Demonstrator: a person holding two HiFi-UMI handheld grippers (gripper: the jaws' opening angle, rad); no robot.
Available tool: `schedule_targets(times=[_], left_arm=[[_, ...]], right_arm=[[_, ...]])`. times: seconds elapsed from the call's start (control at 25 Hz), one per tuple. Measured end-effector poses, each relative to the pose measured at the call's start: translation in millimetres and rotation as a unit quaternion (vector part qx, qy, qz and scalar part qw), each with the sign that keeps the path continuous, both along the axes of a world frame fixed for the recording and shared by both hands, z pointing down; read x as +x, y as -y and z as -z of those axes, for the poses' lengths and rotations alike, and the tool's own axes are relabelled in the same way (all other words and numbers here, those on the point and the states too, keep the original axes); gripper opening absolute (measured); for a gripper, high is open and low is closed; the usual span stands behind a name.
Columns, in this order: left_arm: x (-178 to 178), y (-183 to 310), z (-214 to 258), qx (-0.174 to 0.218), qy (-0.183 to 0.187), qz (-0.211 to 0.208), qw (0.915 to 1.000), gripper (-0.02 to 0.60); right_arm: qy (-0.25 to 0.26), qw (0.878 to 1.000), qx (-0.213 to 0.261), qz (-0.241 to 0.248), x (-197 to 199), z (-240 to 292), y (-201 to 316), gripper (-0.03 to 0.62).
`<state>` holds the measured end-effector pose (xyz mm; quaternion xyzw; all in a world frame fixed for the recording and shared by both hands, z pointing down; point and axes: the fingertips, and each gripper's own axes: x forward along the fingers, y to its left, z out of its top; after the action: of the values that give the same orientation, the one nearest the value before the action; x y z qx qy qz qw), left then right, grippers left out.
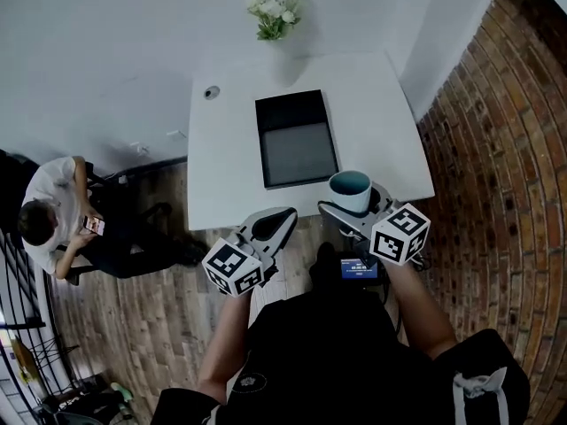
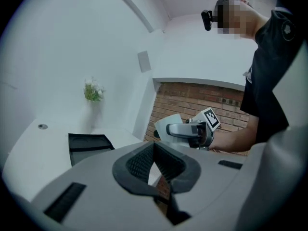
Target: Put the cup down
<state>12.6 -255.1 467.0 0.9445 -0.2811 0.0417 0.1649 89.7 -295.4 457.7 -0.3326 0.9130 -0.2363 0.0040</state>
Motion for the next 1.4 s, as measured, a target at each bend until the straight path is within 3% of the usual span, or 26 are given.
schedule_targets(times=[0.2,0.4,0.56,0.96,1.4], left_arm=[[6.1,39.0,-4.0,-0.011,-0.001,0.010,0.9999,0.006],[-12.0,59.5,-10.9,-0.024,-0.001,0.027,0.9993,0.006],[-24.6,72.0,-14.0,-0.033,-0.008,0.018,0.9993,0.006],[-37.3,86.3,0.9,-0.017,-0.019,-0.025,0.9994,0.006],[-41.5,88.5,3.3,-0.010,-0.024,-0.018,0.9995,0.006]], right_arm=[[0.004,1.000,-0.012,0.009,4.1,-7.4,47.1,0.405],[0.010,0.999,-0.030,0.016,-8.7,-16.9,65.5,0.405],[0.004,1.000,-0.031,0.005,-20.3,-16.5,76.7,0.405],[-0.001,0.999,-0.022,-0.026,-37.4,0.2,83.1,0.405],[0.004,1.000,-0.019,-0.021,-41.9,1.7,84.4,0.405]])
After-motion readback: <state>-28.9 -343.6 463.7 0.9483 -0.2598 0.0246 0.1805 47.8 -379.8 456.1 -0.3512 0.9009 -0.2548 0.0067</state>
